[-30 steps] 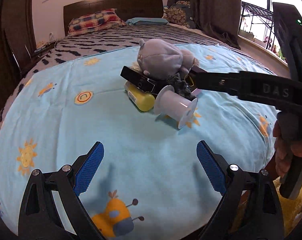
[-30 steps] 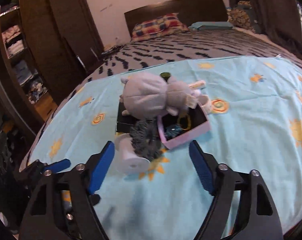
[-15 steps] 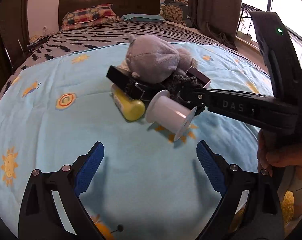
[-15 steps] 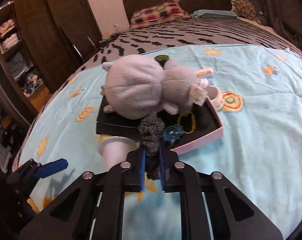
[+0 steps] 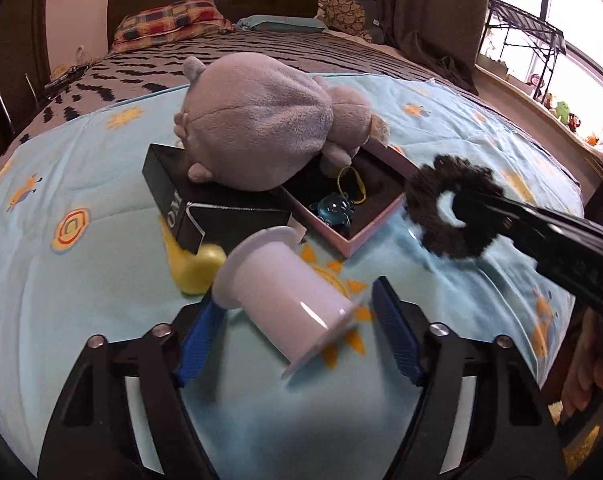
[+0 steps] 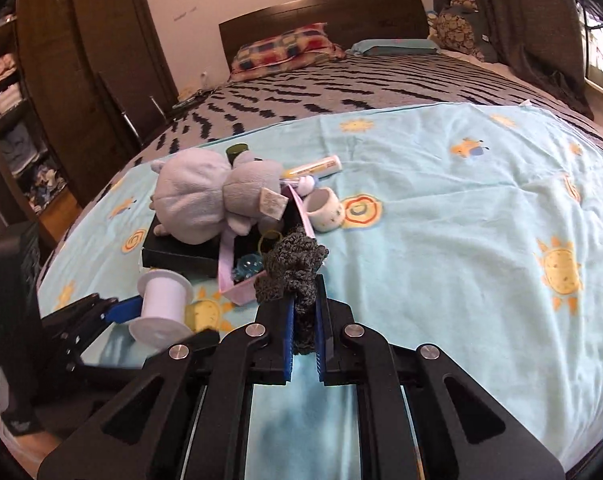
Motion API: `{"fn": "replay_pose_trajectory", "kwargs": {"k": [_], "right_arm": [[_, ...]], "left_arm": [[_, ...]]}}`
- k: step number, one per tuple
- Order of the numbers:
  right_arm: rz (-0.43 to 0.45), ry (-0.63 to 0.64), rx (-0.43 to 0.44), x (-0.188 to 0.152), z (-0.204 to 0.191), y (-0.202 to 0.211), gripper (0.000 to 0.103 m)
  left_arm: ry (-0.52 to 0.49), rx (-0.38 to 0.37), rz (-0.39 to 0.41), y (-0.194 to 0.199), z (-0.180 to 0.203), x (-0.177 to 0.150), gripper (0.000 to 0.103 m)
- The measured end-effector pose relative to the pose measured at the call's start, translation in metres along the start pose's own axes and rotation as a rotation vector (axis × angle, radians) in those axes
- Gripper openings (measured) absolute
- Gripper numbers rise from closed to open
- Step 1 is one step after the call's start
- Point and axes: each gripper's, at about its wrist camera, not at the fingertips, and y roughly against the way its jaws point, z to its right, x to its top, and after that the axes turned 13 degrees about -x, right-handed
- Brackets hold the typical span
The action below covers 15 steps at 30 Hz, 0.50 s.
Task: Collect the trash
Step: 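Grasp the black scrunchie with the right gripper while the left grasps the white spool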
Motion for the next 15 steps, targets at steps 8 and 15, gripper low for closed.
{"fn": "replay_pose_trajectory", "kwargs": {"k": [8, 15], "right_arm": [[0.031, 0.026, -0.011, -0.014, 0.001, 0.019, 0.010], [0.068, 0.031, 0.009, -0.040, -0.004, 0.057, 0.010]], "left_arm": [[0.001, -0.017, 0.023, 0.019, 0.000, -0.011, 0.061], [-0.056, -0.032, 0.056, 0.058, 0.014, -0.040, 0.061]]}}
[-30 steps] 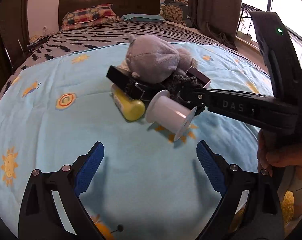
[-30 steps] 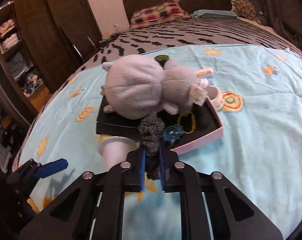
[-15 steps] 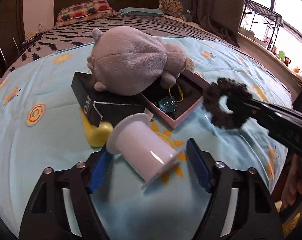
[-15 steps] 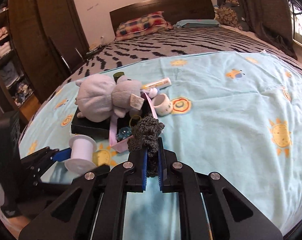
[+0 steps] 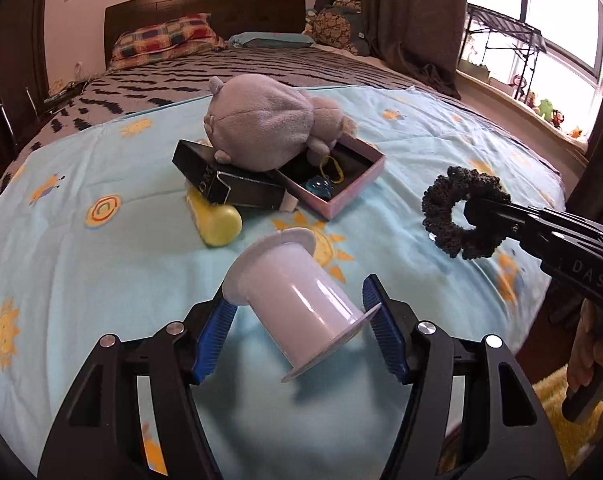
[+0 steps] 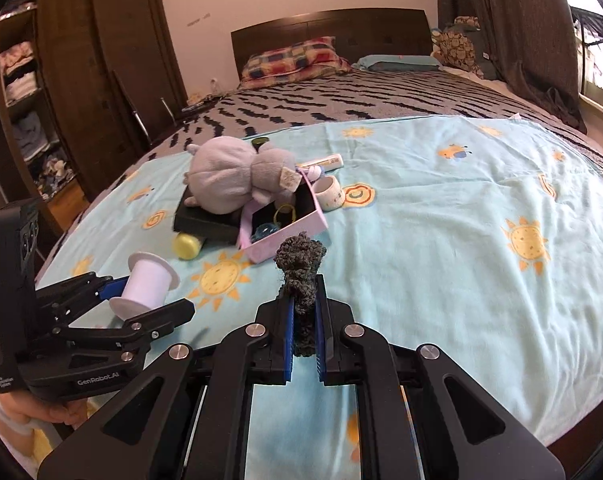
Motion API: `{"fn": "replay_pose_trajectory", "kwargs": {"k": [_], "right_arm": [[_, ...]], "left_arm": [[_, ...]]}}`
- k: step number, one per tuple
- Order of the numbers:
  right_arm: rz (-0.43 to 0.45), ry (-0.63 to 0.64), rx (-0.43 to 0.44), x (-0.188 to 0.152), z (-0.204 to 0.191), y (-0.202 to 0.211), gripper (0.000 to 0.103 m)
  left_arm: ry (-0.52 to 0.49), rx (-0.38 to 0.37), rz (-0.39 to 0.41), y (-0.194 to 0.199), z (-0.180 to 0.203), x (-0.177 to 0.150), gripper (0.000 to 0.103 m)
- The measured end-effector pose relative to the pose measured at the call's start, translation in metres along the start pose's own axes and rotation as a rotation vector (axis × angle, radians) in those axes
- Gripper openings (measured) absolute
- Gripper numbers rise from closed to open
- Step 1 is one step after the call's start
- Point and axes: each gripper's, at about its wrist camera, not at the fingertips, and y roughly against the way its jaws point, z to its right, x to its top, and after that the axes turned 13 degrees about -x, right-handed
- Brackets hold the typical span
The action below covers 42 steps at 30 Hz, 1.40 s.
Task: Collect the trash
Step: 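Grasp the black scrunchie with the right gripper while the left grasps the white spool, then carry the scrunchie and spool down past the bed edge to the bin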
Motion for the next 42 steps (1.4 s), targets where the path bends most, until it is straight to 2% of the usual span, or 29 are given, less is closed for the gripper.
{"fn": "replay_pose_trajectory", "kwargs": {"k": [9, 11, 16, 23, 32, 38, 42], "right_arm": [[-0.007, -0.054, 0.017, -0.050, -0.007, 0.047, 0.010], [-0.027, -0.077, 0.025, -0.068, -0.005, 0.054, 0.010], [-0.076, -0.096, -0.020, -0.113, -0.001, 0.067, 0.010], [-0.164, -0.125, -0.060, -0.154, 0.007, 0.066, 0.010], [-0.346, -0.118, -0.062, -0.199, -0.002, 0.028, 0.010], [-0.414, -0.110, -0.085, -0.221, -0.007, -0.003, 0.010], [-0.442, -0.134, -0.051, -0.236, -0.007, -0.018, 0.010]], "left_arm": [[-0.030, -0.063, 0.029, 0.050, 0.034, -0.049, 0.061], [-0.032, -0.085, 0.021, 0.056, 0.042, -0.060, 0.061], [-0.040, -0.133, -0.024, 0.060, 0.056, -0.093, 0.061], [-0.011, -0.170, -0.145, 0.035, 0.063, -0.136, 0.061], [0.014, -0.163, -0.317, -0.023, 0.058, -0.181, 0.061], [0.028, -0.147, -0.365, -0.057, 0.052, -0.203, 0.061], [0.042, -0.157, -0.379, -0.066, 0.048, -0.214, 0.061]]}}
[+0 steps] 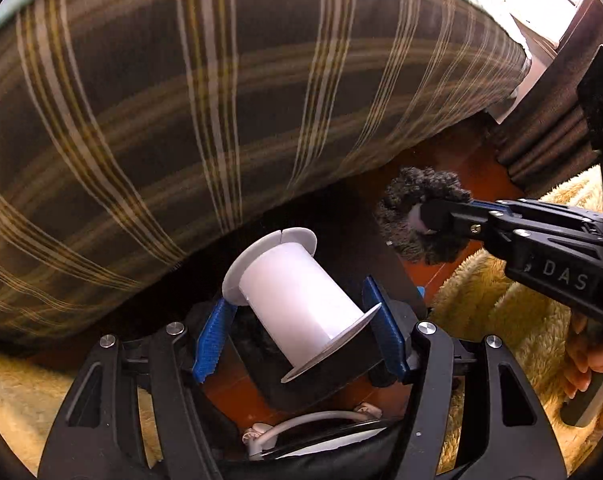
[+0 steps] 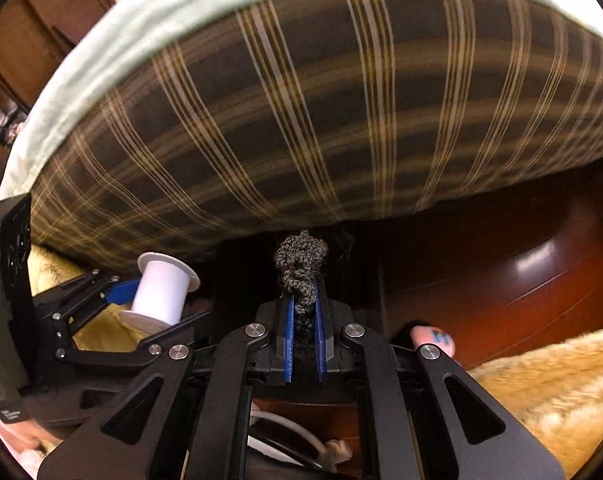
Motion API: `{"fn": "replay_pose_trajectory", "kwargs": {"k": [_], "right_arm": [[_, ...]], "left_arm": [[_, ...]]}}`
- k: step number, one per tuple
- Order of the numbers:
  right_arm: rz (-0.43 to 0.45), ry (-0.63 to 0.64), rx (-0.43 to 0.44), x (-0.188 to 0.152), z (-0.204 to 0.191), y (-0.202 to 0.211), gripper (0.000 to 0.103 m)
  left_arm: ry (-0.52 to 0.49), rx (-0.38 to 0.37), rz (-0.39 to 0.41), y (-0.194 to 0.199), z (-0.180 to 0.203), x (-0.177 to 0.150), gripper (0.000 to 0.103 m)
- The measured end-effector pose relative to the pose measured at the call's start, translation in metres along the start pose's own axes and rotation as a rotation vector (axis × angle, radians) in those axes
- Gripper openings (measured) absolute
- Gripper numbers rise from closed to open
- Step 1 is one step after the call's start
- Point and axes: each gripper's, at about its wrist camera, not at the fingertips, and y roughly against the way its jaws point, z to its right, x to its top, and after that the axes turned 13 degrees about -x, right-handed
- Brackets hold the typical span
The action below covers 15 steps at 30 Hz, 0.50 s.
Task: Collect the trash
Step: 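Carry the scrunchie and spool down past the bed edge to the bin, then open both grippers to drop the scrunchie and spool into the bin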
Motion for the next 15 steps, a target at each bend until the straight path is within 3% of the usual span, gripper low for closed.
{"fn": "replay_pose_trajectory", "kwargs": {"k": [11, 13, 14, 15], "right_arm": [[-0.003, 0.016, -0.015, -0.001, -0.015, -0.024, 0.013], [-0.008, 0.006, -0.015, 0.002, -0.009, -0.026, 0.014], [-0.009, 0.002, -0.017, 0.004, -0.006, -0.026, 0.016], [-0.008, -0.002, -0.015, 0.008, -0.005, -0.026, 0.025]], "left_arm": [[0.043, -0.018, -0.023, -0.008, -0.016, -0.004, 0.062], [0.049, -0.014, -0.025, -0.008, -0.015, -0.005, 0.066], [0.050, -0.009, -0.022, -0.007, -0.016, -0.005, 0.069], [0.049, -0.008, -0.019, -0.006, -0.017, -0.006, 0.071]]}}
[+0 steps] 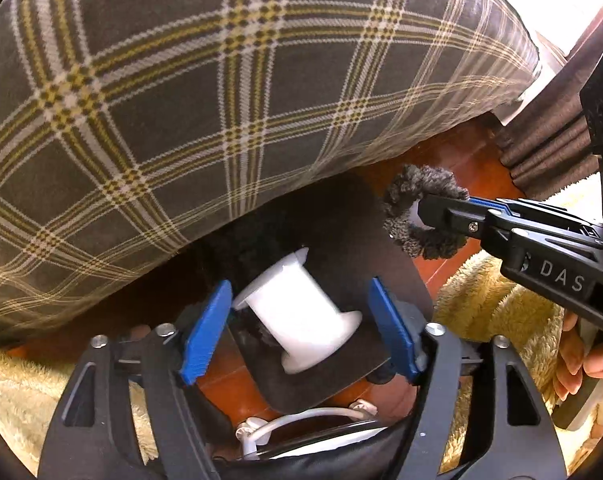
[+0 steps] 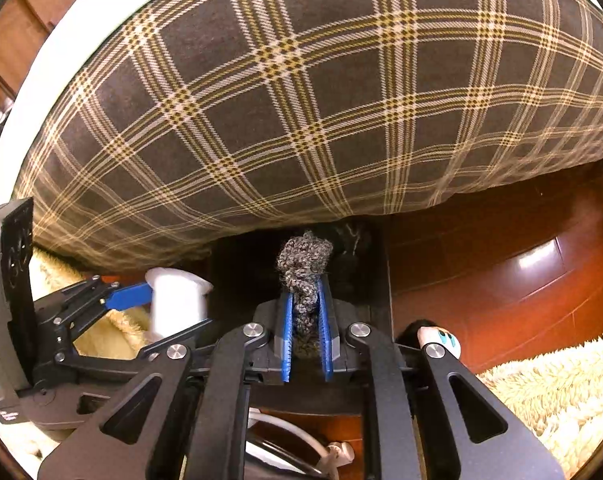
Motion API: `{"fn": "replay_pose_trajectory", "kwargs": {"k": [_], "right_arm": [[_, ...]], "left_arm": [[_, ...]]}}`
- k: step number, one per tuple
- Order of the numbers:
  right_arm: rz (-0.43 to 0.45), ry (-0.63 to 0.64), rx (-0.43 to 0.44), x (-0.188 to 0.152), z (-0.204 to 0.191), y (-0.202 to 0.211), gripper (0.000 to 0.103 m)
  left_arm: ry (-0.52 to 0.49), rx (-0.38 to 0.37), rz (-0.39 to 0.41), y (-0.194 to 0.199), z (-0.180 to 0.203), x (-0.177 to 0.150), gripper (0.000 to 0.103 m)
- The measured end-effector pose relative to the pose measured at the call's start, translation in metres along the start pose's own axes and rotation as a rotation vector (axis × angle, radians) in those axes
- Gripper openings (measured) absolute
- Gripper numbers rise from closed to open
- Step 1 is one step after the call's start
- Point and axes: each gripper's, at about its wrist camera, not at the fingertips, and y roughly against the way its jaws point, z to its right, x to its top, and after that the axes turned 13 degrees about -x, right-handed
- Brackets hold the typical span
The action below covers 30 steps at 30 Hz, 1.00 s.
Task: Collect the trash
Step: 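Open both grippers to drop the scrunchie and spool into the bin, then raise both grippers back up over the remaining items on the bed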
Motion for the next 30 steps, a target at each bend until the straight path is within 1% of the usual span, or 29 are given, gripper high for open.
{"fn": "replay_pose_trajectory", "kwargs": {"k": [1, 2, 3, 5, 7, 9, 10, 12, 14, 16, 19, 21, 25, 27, 30], "right_arm": [[0.007, -0.005, 0.000, 0.002, 0.004, 0.002, 0.032], [0.015, -0.010, 0.000, 0.003, 0.005, 0.004, 0.046], [0.022, -0.017, 0.001, 0.003, 0.008, 0.005, 0.051], [0.028, -0.034, 0.005, 0.006, 0.014, 0.006, 0.052], [0.037, -0.058, 0.009, 0.011, 0.023, 0.010, 0.058], [0.059, -0.084, 0.021, 0.013, 0.030, 0.017, 0.072], [0.071, -0.094, 0.025, 0.013, 0.035, 0.022, 0.076], [0.101, -0.117, 0.036, 0.014, 0.042, 0.033, 0.087], [0.140, -0.129, 0.051, 0.018, 0.043, 0.050, 0.089], [0.185, -0.114, 0.041, 0.024, 0.043, 0.070, 0.089], [0.272, -0.085, 0.020, 0.039, 0.044, 0.105, 0.094], [0.317, -0.073, 0.020, 0.052, 0.044, 0.125, 0.096], [0.360, -0.045, 0.022, 0.075, 0.039, 0.149, 0.096], [0.371, -0.028, 0.015, 0.087, 0.034, 0.155, 0.096], [0.384, 0.001, 0.041, 0.108, 0.025, 0.161, 0.096]], "left_arm": [[0.000, 0.001, 0.003, 0.001, 0.000, 0.000, 0.072], [-0.001, 0.004, 0.007, 0.002, 0.000, 0.000, 0.073], [-0.002, 0.005, 0.010, 0.004, 0.001, 0.000, 0.074], [-0.007, 0.010, 0.014, 0.008, 0.000, -0.001, 0.078], [-0.016, 0.028, 0.024, 0.013, 0.000, 0.000, 0.083], [-0.028, 0.044, 0.051, 0.023, 0.002, 0.000, 0.087], [-0.035, 0.048, 0.068, 0.030, 0.003, 0.000, 0.090], [-0.046, 0.058, 0.098, 0.044, 0.005, 0.003, 0.092], [-0.071, 0.069, 0.136, 0.062, 0.009, 0.005, 0.095], [-0.092, 0.080, 0.170, 0.082, 0.011, 0.007, 0.095], [-0.089, 0.058, 0.210, 0.108, 0.015, 0.011, 0.095], [-0.086, 0.055, 0.246, 0.127, 0.019, 0.020, 0.095], [-0.099, 0.056, 0.331, 0.168, 0.022, 0.038, 0.095], [-0.105, 0.057, 0.356, 0.181, 0.025, 0.051, 0.095], [-0.097, 0.100, 0.385, 0.192, 0.023, 0.067, 0.095]]}}
